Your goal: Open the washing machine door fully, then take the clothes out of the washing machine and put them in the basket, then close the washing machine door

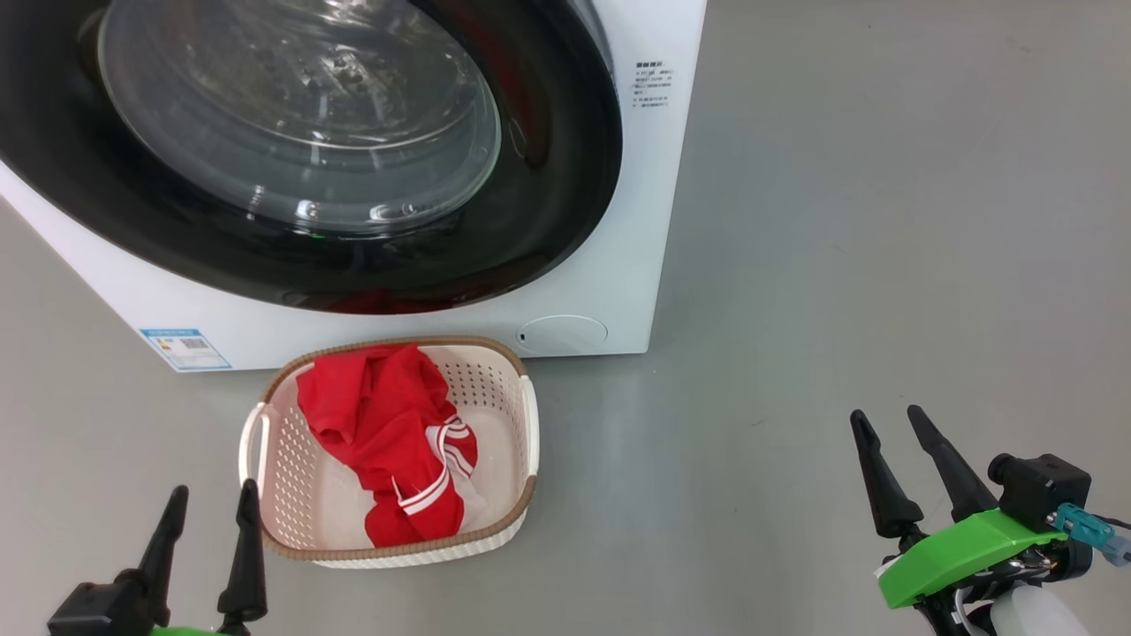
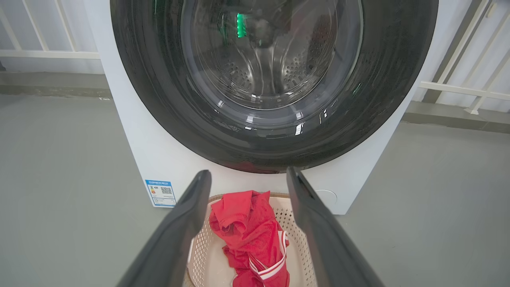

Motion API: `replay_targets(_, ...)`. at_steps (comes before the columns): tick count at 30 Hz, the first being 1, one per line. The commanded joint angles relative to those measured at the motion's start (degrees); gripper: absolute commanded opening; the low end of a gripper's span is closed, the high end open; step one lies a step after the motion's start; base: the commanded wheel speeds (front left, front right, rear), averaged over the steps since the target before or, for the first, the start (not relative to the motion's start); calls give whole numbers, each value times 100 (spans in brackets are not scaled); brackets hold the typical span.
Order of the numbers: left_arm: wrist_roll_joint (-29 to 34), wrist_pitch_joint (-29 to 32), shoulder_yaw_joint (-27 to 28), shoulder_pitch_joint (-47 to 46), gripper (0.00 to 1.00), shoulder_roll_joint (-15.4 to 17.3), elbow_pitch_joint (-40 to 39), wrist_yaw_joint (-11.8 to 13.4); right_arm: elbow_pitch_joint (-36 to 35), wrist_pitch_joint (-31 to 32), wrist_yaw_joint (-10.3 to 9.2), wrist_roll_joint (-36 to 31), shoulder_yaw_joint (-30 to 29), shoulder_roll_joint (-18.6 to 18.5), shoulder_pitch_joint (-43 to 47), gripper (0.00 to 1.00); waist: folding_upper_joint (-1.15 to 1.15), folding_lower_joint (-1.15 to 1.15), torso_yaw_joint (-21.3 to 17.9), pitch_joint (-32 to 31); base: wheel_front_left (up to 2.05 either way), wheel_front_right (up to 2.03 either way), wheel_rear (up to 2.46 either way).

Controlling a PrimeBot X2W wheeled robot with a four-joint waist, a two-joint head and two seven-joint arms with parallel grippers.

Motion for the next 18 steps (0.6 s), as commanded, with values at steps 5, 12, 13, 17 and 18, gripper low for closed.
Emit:
replay_targets(5, -9, 4, 3, 15, 0, -22, 10, 1, 43, 2, 0, 7, 6, 27, 4, 0, 0, 0, 8, -11, 0, 0, 0)
replay_targets(12, -25, 49, -80, 44, 0, -329, 483, 2, 516, 12, 0, 20, 42, 259, 254, 0, 0, 0, 8, -12, 0, 0, 0)
replay_targets(13, -88, 63, -76, 44, 0, -328, 472, 2, 498, 28, 0, 74, 34, 263, 258, 0, 0, 0, 8, -13, 0, 0, 0)
replay_targets(17, -276, 108, -65, 42, 0, -326, 449, 2, 455, 76, 0, 238, 10, 275, 271, 0, 0, 6, 8, -35, 0, 0, 0)
replay_targets(18, -338, 123, -62, 40, 0, -325, 445, 1, 444, 92, 0, 292, 1, 279, 275, 0, 0, 10, 9, -48, 0, 0, 0)
